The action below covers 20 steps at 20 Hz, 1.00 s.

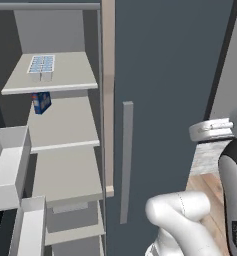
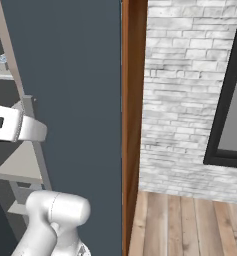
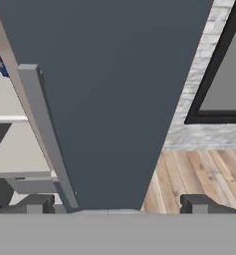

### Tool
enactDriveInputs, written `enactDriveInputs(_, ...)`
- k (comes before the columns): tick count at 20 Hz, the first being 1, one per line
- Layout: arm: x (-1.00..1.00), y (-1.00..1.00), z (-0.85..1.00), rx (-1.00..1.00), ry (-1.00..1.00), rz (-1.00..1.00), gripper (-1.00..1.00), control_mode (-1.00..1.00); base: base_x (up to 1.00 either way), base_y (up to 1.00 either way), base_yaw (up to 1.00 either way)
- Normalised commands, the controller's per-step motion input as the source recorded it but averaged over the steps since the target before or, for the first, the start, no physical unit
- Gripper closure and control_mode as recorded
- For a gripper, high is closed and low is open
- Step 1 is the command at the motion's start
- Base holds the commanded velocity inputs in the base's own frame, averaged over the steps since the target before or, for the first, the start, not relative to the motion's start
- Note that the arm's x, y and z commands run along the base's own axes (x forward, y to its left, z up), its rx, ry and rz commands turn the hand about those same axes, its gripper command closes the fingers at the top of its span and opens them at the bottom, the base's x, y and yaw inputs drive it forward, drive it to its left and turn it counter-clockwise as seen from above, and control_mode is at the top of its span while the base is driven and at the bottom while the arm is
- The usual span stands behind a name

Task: Open the freezer door, pick up the ice cube tray from the freezer, and place it on the dining counter.

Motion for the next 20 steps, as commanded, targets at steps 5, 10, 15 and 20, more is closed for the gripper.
enactDriveInputs(5,0.01,-0.14,-0.24,0.00,0.00,0.00,-1.00,-1.00,0.00,0.00,0.00)
enactDriveInputs(10,0.03,0.00,-0.07,0.00,0.00,0.00,-1.00,1.00,0.00,0.00,0.01)
enactDriveInputs(15,0.00,0.00,0.00,0.00,0.00,0.00,-1.00,1.00,-0.26,0.26,0.06)
enactDriveInputs(20,0.00,0.00,0.00,0.00,0.00,0.00,-1.00,1.00,-0.26,0.76,0.16)
